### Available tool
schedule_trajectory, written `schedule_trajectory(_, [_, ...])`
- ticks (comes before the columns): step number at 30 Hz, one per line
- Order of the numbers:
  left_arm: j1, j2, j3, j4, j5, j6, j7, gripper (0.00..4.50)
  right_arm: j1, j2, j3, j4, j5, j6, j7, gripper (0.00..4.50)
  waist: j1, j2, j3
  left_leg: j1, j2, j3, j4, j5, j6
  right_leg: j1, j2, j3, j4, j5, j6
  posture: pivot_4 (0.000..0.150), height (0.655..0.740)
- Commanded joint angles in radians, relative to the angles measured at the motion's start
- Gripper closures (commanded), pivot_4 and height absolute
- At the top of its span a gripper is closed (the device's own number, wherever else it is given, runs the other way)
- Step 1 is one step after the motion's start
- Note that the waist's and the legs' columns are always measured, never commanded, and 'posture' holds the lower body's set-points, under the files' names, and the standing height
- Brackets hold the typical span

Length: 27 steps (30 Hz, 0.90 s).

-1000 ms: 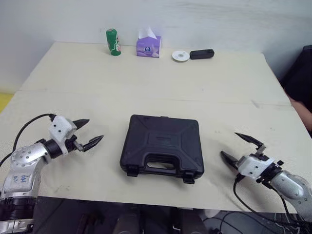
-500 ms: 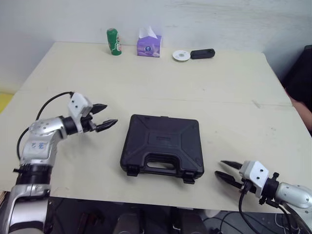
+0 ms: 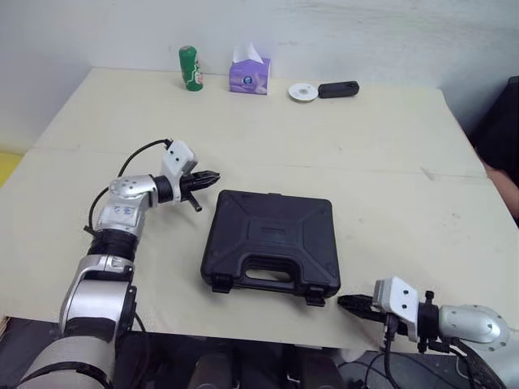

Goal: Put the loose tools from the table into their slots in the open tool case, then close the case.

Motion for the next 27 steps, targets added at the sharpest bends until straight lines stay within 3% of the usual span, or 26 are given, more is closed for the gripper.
schedule_trajectory(1, [-0.050,-0.029,-0.010,0.076,0.032,-0.046,0.011,4.47,-0.008,0.031,0.044,0.018,-0.061,-0.019,0.002,4.50,0.000,-0.001,0.000,0.000,0.000,0.000,0.000,0.000,0.000,0.000,0.000,0.000,0.000,0.000,0.000,0.150,0.7400])
schedule_trajectory(13, [-0.038,-0.014,-0.029,0.191,0.083,-0.208,-0.132,4.47,-0.080,0.129,0.037,0.068,-0.076,0.006,-0.021,4.50,-0.024,-0.006,0.000,0.001,0.001,-0.001,0.003,0.000,-0.001,0.000,0.000,0.000,0.002,0.000,0.000,0.150,0.7400])
schedule_trajectory(19, [0.084,0.028,0.001,0.004,0.022,-0.143,-0.213,4.47,-0.098,0.125,0.000,0.093,-0.081,0.008,-0.029,4.50,-0.026,-0.006,0.000,0.001,0.001,-0.001,0.003,0.000,-0.001,0.000,0.000,0.001,0.003,0.000,0.000,0.150,0.7400])
schedule_trajectory(27, [0.215,0.042,0.039,-0.217,-0.015,-0.029,-0.160,4.47,0.029,0.006,-0.056,0.058,-0.012,0.069,0.102,4.50,0.004,-0.005,0.001,-0.002,0.000,-0.007,0.011,-0.004,0.001,0.002,-0.002,0.000,0.002,0.000,0.000,0.150,0.7400])
